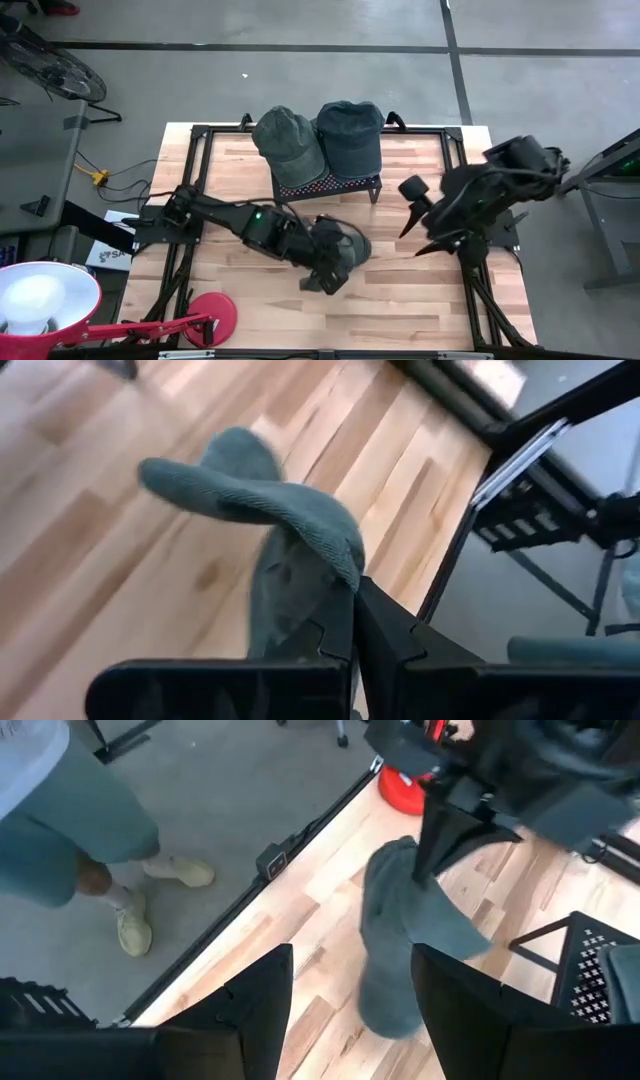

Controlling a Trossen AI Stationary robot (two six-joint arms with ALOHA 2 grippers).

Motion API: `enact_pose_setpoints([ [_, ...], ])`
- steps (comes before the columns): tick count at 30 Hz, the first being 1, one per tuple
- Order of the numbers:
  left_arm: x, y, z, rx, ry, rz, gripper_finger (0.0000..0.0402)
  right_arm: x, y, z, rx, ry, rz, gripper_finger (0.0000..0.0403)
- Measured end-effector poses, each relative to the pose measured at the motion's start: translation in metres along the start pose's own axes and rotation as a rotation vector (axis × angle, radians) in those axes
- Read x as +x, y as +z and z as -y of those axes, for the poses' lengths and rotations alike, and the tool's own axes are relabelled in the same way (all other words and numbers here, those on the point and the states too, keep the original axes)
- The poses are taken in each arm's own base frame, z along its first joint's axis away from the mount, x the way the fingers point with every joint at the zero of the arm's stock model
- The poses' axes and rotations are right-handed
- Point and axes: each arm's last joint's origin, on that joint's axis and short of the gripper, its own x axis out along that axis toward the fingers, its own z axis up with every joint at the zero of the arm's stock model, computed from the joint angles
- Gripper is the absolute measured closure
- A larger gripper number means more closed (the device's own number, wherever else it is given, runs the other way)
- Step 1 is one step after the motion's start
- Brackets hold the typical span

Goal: Pick & Place hat
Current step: Stack the dark green cap on top of the dark green cap on the shelf

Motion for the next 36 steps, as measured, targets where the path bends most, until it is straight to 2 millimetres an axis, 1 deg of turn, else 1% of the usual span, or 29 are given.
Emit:
enact_pose_setpoints([
  [6,-0.006,0.012,-0.005,0.063,-0.02,0.035,0.0401,0.024,0.005,0.005,-0.031,0.011,-0.052,0.0206],
  [10,-0.014,0.016,-0.007,0.101,-0.043,0.053,0.0401,0.037,0.01,0.012,-0.066,-0.038,-0.071,0.0206],
  [15,-0.025,0.019,-0.008,0.162,-0.062,0.074,0.0401,0.054,0.014,0.024,-0.077,-0.122,-0.094,0.0206],
  [23,-0.037,0.02,-0.009,0.32,-0.095,0.085,0.0401,0.082,0.015,0.044,-0.104,-0.142,-0.155,0.0206],
  [29,-0.04,0.02,-0.01,0.466,-0.107,0.082,0.0401,0.097,0.015,0.059,-0.127,-0.187,-0.176,0.0206],
  [33,-0.04,0.019,-0.009,0.57,-0.134,0.065,0.0401,0.102,0.016,0.066,-0.129,-0.209,-0.167,0.0206],
  [36,-0.04,0.019,-0.009,0.61,-0.134,0.066,0.0401,0.103,0.016,0.068,-0.125,-0.194,-0.158,0.0206],
])
